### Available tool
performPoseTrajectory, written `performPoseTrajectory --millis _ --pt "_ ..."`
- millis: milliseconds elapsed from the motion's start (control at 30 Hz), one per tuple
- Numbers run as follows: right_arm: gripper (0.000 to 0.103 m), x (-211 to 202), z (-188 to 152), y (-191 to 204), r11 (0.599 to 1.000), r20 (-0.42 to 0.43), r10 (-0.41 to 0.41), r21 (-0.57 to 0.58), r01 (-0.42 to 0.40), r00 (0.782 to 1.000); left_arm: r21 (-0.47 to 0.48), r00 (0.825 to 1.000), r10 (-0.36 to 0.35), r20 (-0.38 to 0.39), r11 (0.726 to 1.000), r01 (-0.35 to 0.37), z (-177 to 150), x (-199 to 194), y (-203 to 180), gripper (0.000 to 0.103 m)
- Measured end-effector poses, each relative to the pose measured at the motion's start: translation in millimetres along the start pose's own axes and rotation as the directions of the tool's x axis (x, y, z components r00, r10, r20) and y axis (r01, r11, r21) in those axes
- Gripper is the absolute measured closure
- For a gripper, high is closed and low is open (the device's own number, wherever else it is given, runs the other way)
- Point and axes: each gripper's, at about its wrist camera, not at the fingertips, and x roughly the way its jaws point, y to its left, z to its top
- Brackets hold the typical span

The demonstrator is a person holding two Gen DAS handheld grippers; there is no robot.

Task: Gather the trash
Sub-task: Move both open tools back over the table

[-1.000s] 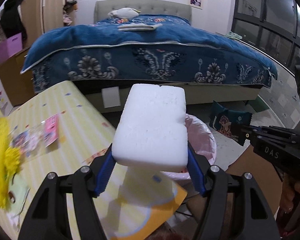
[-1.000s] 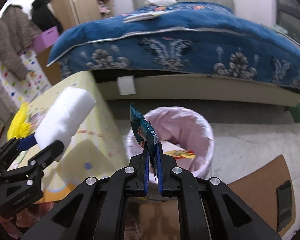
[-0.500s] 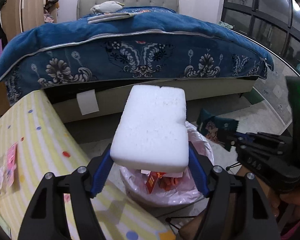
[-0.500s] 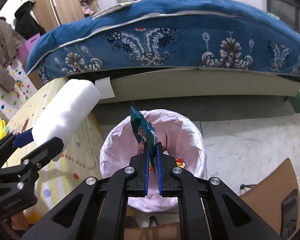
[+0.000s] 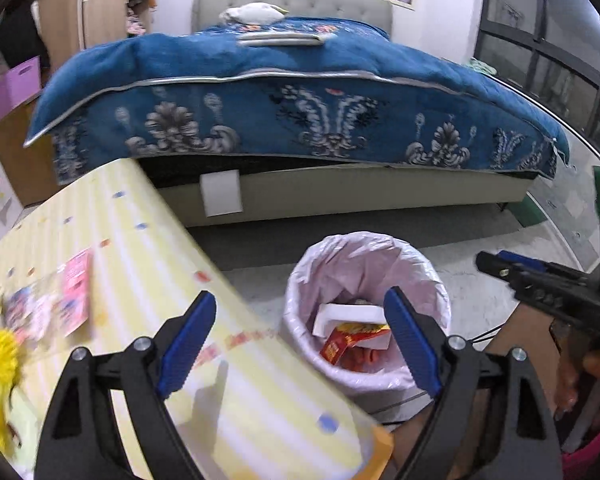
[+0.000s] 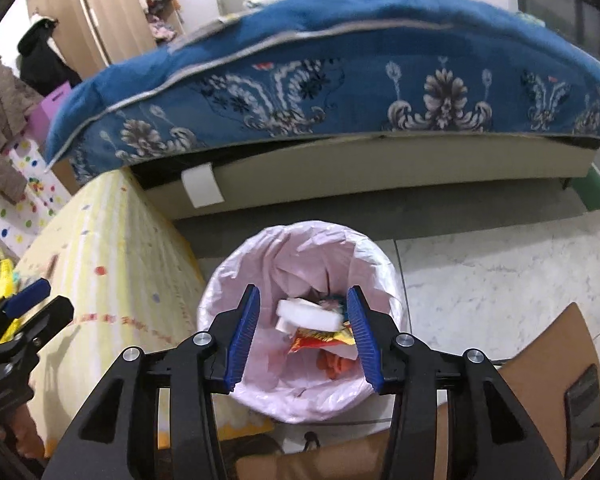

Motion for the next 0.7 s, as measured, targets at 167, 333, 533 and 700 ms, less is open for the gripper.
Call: performPoseTrajectory --millis 167,333,533,700 --pt "0.056 -25 -6 21 0.999 0.013 0.044 -0.027 -0.044 0.999 -0.047 1.000 0.027 -0.002 0.999 -0.027 -18 -30 21 0.019" --pt "0.056 -42 -13 65 0.988 0.004 0.097 -0.123 -0.096 0.995 -0.051 0.995 0.095 0.018 0.994 -0.094 -40 -65 40 0.019" --pt "0.056 -48 -28 127 0.949 -0.032 0.158 -0.272 -0.161 0.987 -0.107 0.985 0.172 0.022 0.980 -0.168 -67 -100 72 0.019" --pt "0.056 -54 -39 176 0.907 -0.060 0.210 -0.361 -0.217 0.976 -0.172 0.968 0.251 0.014 0.954 -0.245 -90 -124 109 0.019"
